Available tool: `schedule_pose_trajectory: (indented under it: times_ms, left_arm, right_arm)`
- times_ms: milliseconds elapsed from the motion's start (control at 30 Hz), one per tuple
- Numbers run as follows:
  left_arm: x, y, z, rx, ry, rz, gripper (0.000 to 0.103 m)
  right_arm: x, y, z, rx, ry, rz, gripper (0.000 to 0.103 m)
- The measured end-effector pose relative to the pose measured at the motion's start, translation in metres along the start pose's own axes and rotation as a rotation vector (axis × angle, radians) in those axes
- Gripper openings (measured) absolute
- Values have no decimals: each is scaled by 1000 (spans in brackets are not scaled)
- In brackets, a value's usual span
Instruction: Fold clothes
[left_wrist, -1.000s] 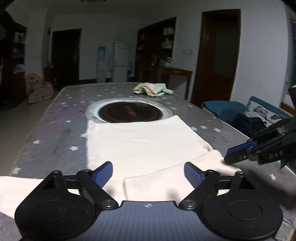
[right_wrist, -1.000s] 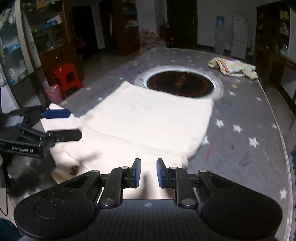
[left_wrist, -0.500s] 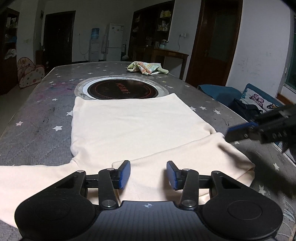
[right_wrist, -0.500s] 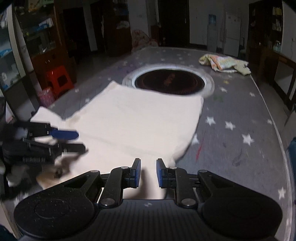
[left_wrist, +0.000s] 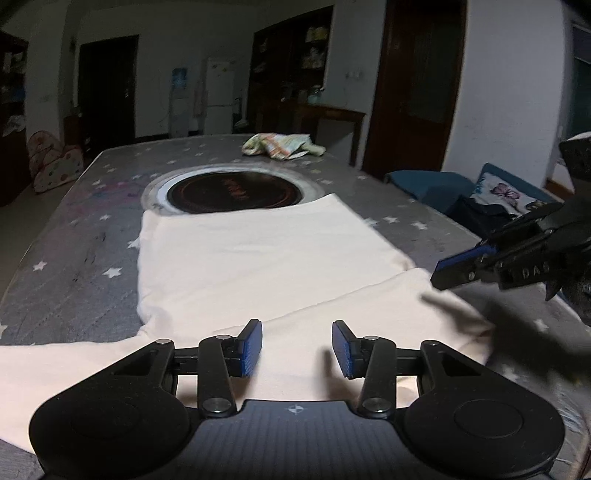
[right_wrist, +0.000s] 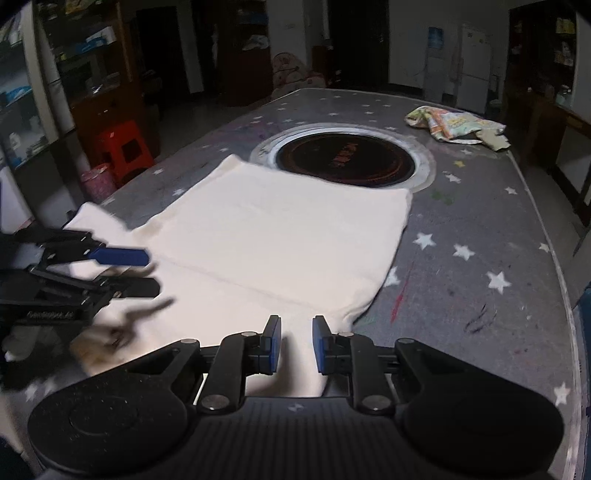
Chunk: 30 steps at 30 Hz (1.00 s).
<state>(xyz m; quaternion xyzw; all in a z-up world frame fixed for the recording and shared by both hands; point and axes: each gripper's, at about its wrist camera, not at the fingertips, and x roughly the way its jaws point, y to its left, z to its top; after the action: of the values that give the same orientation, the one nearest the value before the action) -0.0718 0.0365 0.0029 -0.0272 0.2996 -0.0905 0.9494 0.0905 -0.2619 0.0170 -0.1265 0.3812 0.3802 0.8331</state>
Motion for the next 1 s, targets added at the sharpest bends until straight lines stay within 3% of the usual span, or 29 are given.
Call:
schedule_pose_trajectory:
  times_ms: [233, 500, 567, 700, 1000]
  left_arm:
    - [2, -9, -18, 4, 45, -5, 45]
    - [-18, 8, -17, -67, -3, 55, 48]
    - [-26, 17, -18, -94, -15, 97, 49]
    - [-42, 41, -19, -147, -32, 195, 53]
    - [-75, 107, -30, -290, -72, 495, 65]
  right_arm:
    - [6, 17, -26, -39, 77, 23, 19]
    - [8, 35, 4, -111, 17, 69, 31]
    - [16, 43, 10, -139, 14, 87, 39]
    - [33, 57, 20, -170, 7, 132, 39]
    - [60, 76, 20, -178, 34, 184, 43]
